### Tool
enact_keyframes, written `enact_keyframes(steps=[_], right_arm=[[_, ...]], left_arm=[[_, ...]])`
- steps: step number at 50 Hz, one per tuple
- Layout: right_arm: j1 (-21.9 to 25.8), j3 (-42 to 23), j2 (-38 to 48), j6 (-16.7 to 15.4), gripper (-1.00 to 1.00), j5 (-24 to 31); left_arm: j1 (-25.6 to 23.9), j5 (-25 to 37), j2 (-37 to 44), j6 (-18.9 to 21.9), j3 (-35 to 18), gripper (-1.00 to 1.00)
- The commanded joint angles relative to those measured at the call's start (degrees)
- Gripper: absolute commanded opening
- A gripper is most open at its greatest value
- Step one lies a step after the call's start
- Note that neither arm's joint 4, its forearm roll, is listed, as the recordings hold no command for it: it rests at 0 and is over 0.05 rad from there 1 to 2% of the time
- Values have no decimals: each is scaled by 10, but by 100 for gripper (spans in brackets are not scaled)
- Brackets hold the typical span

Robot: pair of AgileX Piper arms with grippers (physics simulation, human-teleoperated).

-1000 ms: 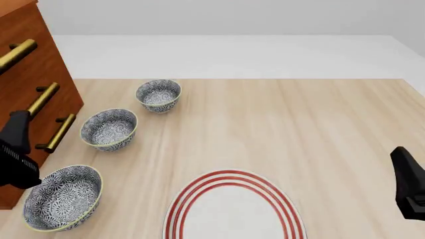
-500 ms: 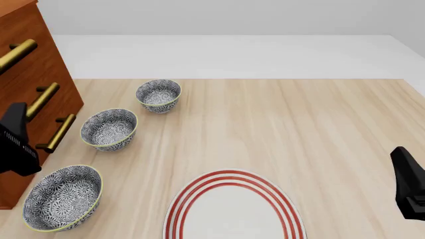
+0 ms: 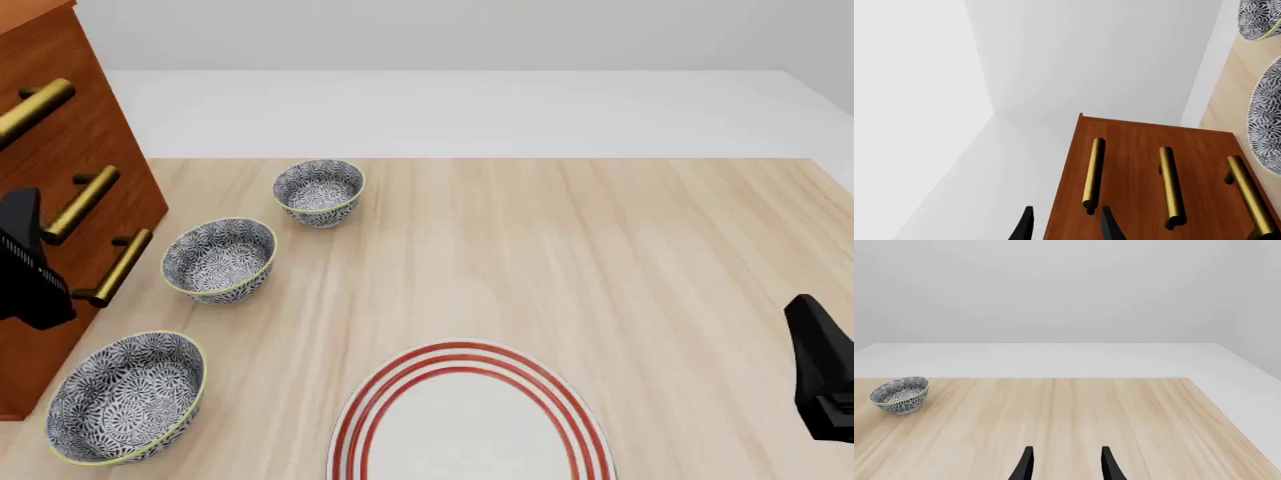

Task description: Open the top drawer of the cabinet.

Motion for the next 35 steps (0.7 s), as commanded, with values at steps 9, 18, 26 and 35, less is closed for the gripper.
enact_keyframes(steps=[9,18,26,35], right_arm=[[0,0,0,0,100,0],[0,0,0,0,100,0],[0,0,0,0,100,0],[0,0,0,0,100,0]], left_arm=[[16,-21,38,3,-8,100],[23,-17,42,2,-17,100],[33,-8,39,-1,-26,100],[45,-8,52,-5,-36,100]])
